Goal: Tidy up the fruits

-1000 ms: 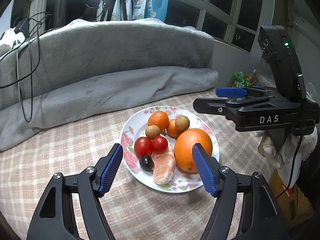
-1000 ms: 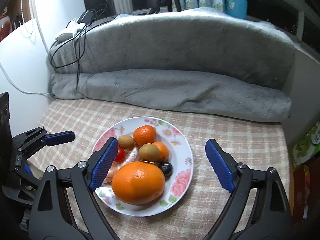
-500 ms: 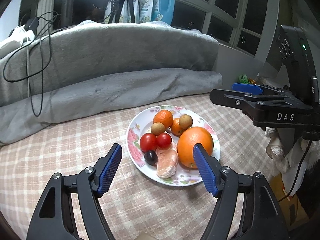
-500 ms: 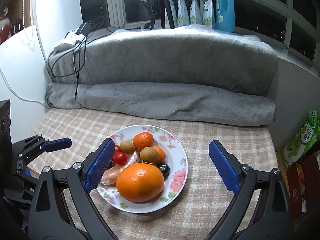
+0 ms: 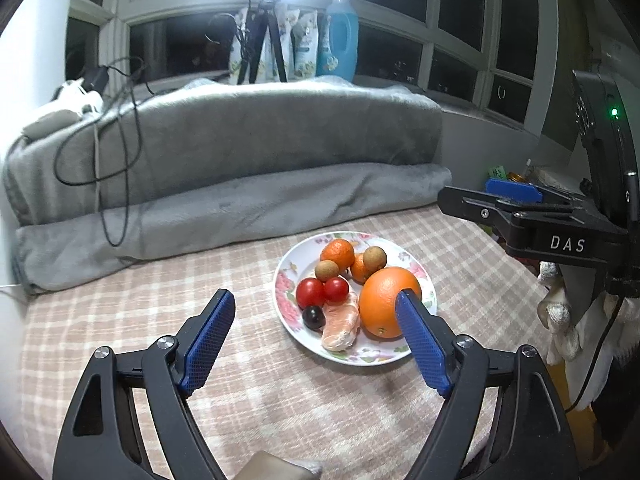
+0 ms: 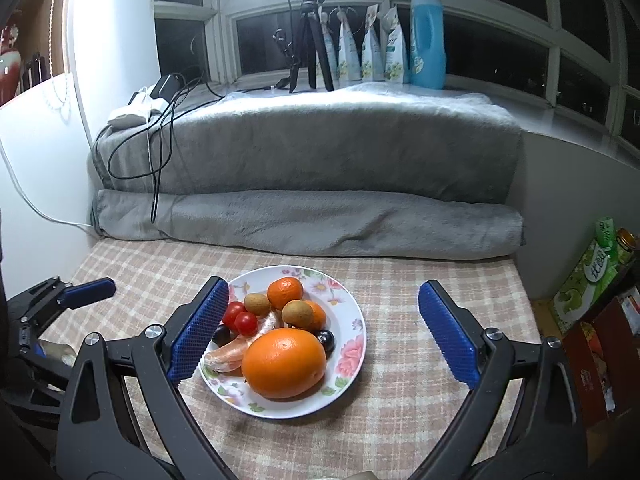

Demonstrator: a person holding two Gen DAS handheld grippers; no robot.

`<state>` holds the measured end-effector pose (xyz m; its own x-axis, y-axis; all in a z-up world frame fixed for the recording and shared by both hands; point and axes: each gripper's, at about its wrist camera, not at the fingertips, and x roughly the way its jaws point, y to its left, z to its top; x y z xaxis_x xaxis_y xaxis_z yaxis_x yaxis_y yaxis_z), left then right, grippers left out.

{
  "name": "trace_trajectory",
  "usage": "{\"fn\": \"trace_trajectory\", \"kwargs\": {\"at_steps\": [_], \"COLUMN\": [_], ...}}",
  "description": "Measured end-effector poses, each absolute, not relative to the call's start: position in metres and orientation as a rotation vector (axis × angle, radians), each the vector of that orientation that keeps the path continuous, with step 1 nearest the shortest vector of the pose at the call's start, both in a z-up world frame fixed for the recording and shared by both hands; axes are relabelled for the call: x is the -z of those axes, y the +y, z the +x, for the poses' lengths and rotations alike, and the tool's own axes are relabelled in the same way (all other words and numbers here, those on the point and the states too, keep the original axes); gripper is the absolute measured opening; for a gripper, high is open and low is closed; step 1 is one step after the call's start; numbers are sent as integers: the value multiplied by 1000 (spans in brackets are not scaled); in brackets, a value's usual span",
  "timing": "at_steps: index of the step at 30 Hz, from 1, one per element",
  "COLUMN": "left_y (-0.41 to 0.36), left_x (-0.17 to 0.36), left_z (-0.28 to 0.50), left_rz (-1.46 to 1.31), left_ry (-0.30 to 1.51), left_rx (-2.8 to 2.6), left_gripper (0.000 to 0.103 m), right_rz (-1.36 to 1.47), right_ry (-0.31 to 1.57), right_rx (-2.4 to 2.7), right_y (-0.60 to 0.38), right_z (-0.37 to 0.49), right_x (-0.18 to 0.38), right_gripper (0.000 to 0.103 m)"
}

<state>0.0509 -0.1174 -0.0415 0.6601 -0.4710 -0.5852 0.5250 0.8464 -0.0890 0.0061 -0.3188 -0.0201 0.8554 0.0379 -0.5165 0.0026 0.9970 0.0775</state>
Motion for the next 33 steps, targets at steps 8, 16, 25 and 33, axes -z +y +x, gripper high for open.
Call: {"fn": "trace_trajectory", "kwargs": {"at_steps": [8, 16, 25, 33], "left_y": [-109, -106, -104, -107], "left_x": [38, 40, 40, 38], "left_z": [37, 32, 27, 23], "left_rz": [96, 95, 86, 93], "left_ry": [622, 635, 641, 627], "left_rx": [493, 478, 456, 461], "left_gripper": [83, 83, 83, 83], "right_rz": [79, 102, 116, 117], "right_ry": [522, 529, 537, 535], "right_rx": [37, 52, 55, 56], "right_y": [-318, -322, -324, -324], "right_z": [-17, -28, -31, -31], "right_x": [25, 30, 34, 33], "right_gripper": [103, 103, 103, 103]}}
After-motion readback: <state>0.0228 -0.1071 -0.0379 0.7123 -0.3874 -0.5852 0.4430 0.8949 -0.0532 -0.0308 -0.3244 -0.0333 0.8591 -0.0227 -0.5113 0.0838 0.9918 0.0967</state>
